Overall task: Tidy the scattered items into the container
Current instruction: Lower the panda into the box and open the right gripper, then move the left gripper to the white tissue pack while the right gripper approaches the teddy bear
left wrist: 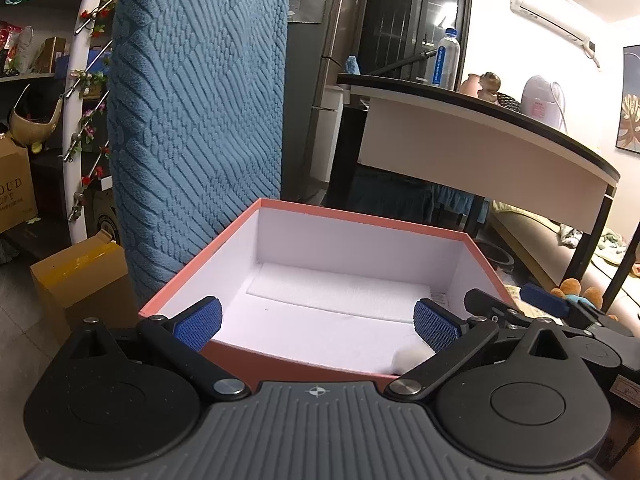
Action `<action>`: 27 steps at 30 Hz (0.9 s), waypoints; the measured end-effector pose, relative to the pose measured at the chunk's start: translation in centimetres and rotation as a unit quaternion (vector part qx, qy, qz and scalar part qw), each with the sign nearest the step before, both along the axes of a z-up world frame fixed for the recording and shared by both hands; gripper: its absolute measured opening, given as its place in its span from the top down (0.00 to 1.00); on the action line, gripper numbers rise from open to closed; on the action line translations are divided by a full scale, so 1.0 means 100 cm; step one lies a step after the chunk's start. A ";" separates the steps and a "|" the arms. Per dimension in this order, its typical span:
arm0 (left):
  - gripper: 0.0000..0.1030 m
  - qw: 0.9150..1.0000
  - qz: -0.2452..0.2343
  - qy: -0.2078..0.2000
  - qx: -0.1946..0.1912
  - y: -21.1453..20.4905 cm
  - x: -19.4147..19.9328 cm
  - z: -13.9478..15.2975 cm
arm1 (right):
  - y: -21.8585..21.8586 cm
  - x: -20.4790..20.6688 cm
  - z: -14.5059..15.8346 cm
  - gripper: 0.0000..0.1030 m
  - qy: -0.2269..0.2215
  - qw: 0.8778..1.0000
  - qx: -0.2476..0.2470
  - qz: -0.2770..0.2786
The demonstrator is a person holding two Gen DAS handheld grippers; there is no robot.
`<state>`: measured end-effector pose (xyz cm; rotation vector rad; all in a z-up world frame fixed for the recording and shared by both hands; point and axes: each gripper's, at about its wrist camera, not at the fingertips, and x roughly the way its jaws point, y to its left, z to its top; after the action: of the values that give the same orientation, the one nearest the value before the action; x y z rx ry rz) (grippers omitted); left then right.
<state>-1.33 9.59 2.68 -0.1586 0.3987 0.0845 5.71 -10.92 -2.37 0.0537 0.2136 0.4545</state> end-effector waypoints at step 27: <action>0.00 0.996 -0.082 -0.023 0.031 -0.103 0.022 -0.006 | -0.133 -0.054 0.012 0.00 -0.009 0.996 0.004 -0.084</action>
<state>0.87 -0.74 2.13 -0.0665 0.3610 -0.0685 0.30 -24.18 -1.22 0.0757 0.1878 0.2877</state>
